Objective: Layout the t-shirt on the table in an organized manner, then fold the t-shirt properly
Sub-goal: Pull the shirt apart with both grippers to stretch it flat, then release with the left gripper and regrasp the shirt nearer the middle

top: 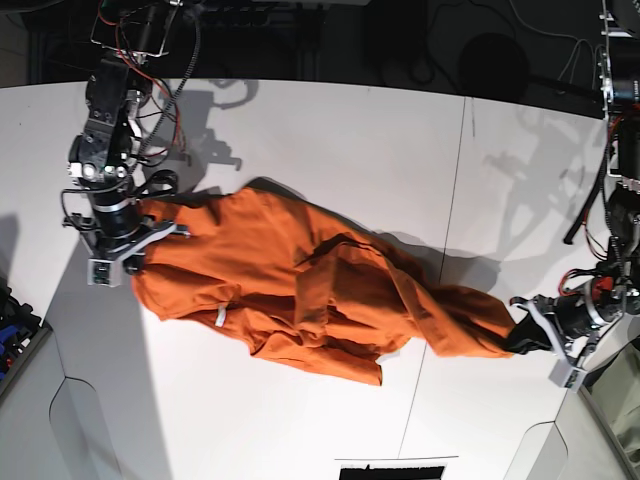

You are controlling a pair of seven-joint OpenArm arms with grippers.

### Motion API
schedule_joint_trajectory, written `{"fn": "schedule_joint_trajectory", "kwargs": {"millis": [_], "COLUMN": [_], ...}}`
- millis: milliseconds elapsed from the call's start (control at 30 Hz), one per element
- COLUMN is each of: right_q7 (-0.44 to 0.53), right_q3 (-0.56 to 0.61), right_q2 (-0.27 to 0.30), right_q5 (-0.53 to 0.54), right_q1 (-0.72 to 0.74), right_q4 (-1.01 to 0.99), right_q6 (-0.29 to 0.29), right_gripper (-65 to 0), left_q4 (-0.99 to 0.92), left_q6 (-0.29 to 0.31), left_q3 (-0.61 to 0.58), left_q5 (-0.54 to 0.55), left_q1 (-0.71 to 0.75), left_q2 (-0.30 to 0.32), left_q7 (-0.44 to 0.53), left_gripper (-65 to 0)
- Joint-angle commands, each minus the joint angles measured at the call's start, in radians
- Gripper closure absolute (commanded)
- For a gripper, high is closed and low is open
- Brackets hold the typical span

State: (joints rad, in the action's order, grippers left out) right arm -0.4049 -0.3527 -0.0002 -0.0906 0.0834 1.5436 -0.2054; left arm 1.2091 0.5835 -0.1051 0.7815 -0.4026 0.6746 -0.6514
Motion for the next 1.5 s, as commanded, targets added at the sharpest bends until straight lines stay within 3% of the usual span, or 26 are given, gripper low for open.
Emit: {"fn": "schedule_joint_trajectory", "kwargs": {"millis": [0, 67, 100, 133, 200, 267, 400, 667, 900, 1100, 1267, 1467], "right_q7": [0.010, -0.004, -0.013, -0.019, -0.023, -0.023, -0.034, -0.050, -0.047, -0.040, -0.002, 0.005], "right_q3": [-0.023, -0.067, -0.087, -0.106, -0.140, -0.171, -0.198, -0.198, -0.198, -0.198, -0.198, -0.198], "right_q2": [0.005, 0.006, 0.006, 0.006, 0.006, 0.006, 0.005, 0.005, 0.003, 0.003, 0.005, 0.005], "right_q5": [0.004, 0.005, 0.004, 0.005, 0.029, 0.074, 0.143, 0.256, 0.256, 0.244, 0.245, 0.267], "right_q1": [0.018, 0.018, 0.018, 0.018, 0.009, -0.005, -0.037, -0.076, -0.076, -0.076, -0.069, -0.026], "right_q4": [0.032, 0.045, 0.046, 0.046, 0.046, 0.046, 0.046, 0.056, 0.056, 0.048, -0.013, -0.116], "right_q6": [0.000, 0.030, 0.054, 0.076, 0.121, 0.149, 0.140, 0.051, 0.045, 0.049, 0.053, 0.043], "right_gripper": [0.0, 0.0, 0.0, -4.5, -20.4, -30.3, -31.5, -31.5, -31.5, -31.5, -31.5, -31.5], "left_q4": [0.017, 0.017, 0.017, 0.017, 0.017, 0.016, 0.016, 0.017, 0.029, 0.113, 0.226, 0.230], "left_q6": [0.014, 0.016, 0.016, 0.016, 0.021, 0.050, 0.115, 0.115, 0.115, 0.115, 0.115, 0.103], "left_q3": [0.010, 0.014, 0.021, 0.033, 0.056, 0.085, 0.141, 0.152, 0.152, 0.148, 0.050, -0.082], "left_q5": [0.037, 0.081, 0.097, 0.113, 0.159, 0.215, 0.337, 0.525, 0.512, 0.347, 0.161, 0.098], "left_q1": [-0.026, -0.026, -0.027, -0.026, -0.026, -0.025, -0.008, 0.069, 0.209, 0.262, 0.302, 0.309], "left_q2": [0.039, 0.068, 0.077, 0.084, 0.093, 0.093, 0.093, 0.047, -0.055, -0.144, -0.150, -0.163], "left_q7": [0.011, -0.018, -0.039, -0.065, -0.129, -0.191, -0.240, -0.321, -0.317, -0.279, -0.188, -0.182], "left_gripper": [0.0, 0.0, -4.6, -11.6, -24.8, -31.4, -31.6, -31.6, -31.6, -31.6, -31.6, -31.6]}}
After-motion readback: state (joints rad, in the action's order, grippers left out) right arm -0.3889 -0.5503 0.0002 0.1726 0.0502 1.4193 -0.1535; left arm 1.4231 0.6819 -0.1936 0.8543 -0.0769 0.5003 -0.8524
